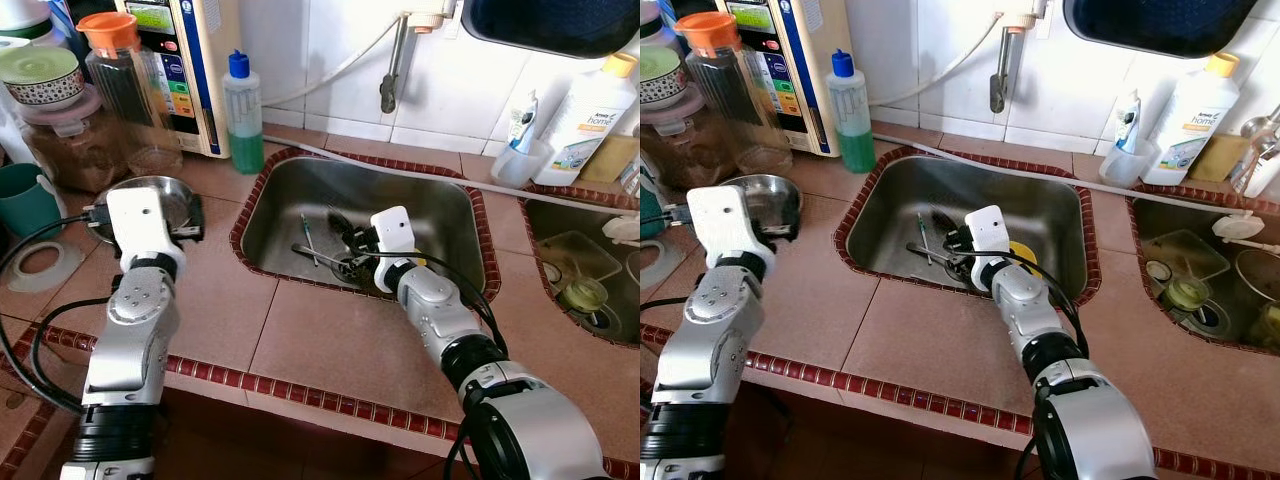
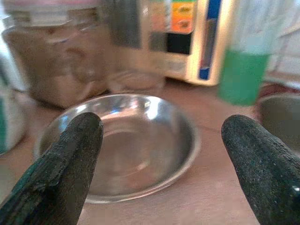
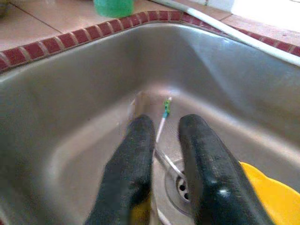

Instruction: Kitchen organization

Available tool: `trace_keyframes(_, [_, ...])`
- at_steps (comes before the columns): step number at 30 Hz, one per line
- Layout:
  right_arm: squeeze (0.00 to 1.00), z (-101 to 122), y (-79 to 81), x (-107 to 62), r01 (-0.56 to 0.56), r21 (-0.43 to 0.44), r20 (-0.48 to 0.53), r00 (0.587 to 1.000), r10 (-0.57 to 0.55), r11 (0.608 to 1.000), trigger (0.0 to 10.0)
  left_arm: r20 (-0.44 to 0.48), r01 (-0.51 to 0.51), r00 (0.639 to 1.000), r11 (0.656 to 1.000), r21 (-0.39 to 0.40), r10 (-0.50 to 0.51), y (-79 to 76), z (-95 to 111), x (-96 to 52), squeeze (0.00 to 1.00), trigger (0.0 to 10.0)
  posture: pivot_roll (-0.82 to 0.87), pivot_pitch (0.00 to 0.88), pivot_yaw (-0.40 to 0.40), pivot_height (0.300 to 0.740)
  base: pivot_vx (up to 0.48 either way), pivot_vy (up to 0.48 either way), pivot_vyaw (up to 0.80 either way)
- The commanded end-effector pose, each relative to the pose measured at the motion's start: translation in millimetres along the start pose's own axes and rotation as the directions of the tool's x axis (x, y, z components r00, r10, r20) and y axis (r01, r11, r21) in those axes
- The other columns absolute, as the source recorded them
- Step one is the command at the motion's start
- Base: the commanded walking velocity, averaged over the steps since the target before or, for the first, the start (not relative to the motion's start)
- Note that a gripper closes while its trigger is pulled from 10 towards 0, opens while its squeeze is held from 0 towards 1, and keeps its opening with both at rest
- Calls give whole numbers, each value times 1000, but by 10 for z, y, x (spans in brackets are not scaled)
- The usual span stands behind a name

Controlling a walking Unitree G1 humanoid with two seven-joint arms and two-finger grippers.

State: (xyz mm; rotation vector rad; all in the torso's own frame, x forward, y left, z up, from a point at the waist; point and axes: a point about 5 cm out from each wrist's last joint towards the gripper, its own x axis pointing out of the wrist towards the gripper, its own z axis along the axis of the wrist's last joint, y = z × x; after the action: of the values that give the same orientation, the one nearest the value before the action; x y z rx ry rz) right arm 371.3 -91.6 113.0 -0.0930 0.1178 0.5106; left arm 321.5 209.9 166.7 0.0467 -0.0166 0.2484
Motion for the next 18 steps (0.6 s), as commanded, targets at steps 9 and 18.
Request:
trace_keyframes(9, [1000, -48, 61, -24, -79, 19, 3, 997, 79, 997, 10000, -61, -111, 992, 993, -30, 109, 205, -26, 171, 82, 10000, 132, 67, -7, 740, 0, 0, 0])
trace_keyframes(18, [627, -7, 141, -94, -204, 20, 86, 976, 202, 979, 10000, -134, -227, 970, 952, -204, 202, 340, -9, 369, 0, 10000, 118, 58, -9, 740, 0, 0, 0])
